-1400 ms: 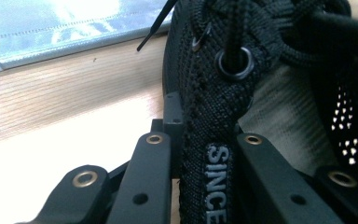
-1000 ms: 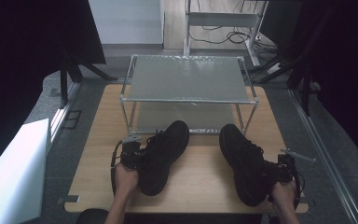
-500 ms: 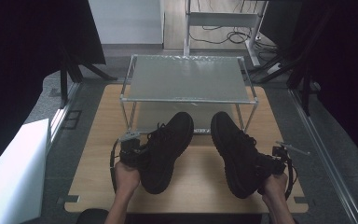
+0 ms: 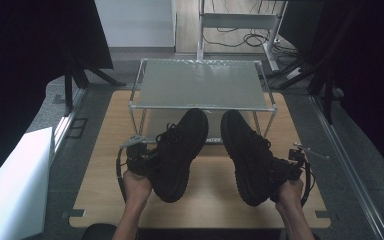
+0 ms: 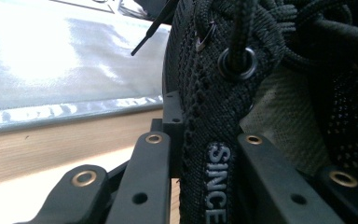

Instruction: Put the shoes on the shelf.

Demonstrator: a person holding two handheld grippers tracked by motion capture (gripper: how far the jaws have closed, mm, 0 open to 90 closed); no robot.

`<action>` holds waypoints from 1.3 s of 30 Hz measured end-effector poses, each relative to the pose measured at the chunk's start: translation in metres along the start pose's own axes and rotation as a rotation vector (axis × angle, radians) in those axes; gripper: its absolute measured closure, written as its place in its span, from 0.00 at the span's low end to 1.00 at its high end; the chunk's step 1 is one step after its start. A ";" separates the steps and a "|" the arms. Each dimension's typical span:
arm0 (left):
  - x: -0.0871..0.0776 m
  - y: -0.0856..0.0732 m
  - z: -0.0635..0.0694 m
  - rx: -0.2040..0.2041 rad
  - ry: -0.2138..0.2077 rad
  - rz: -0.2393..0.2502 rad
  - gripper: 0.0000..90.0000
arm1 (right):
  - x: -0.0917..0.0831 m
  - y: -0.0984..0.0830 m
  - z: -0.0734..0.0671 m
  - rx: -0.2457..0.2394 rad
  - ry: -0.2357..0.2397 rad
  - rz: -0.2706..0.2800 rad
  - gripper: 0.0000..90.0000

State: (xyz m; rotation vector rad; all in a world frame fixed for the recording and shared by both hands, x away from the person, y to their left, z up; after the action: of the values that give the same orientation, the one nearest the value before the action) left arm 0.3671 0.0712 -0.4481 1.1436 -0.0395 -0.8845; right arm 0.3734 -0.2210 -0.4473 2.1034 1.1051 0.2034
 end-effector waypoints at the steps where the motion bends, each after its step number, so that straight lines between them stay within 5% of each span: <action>1: 0.000 0.002 0.001 -0.004 -0.003 0.005 0.89 | 0.001 0.001 -0.002 0.000 0.005 0.002 0.83; 13: -0.006 0.027 0.006 -0.054 -0.016 0.059 0.89 | 0.018 0.022 -0.029 0.022 0.044 0.018 0.83; 39: 0.020 0.097 -0.008 -0.201 0.045 0.138 0.88 | 0.070 0.080 -0.042 0.121 0.034 0.086 0.83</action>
State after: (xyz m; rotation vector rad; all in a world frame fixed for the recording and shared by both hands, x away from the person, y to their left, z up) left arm 0.4411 0.0770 -0.3818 0.9607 0.0078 -0.7232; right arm 0.4498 -0.1731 -0.3761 2.2654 1.0708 0.2191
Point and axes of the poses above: each handheld gripper's, and its own axes: x roughly forward along the jaws, y roughly out of its top, z roughly to its right, the point moved 10 cm from there along x, roughly forward along the jaws, and after that the axes turned 4 degrees about y, right-handed, at the moved point
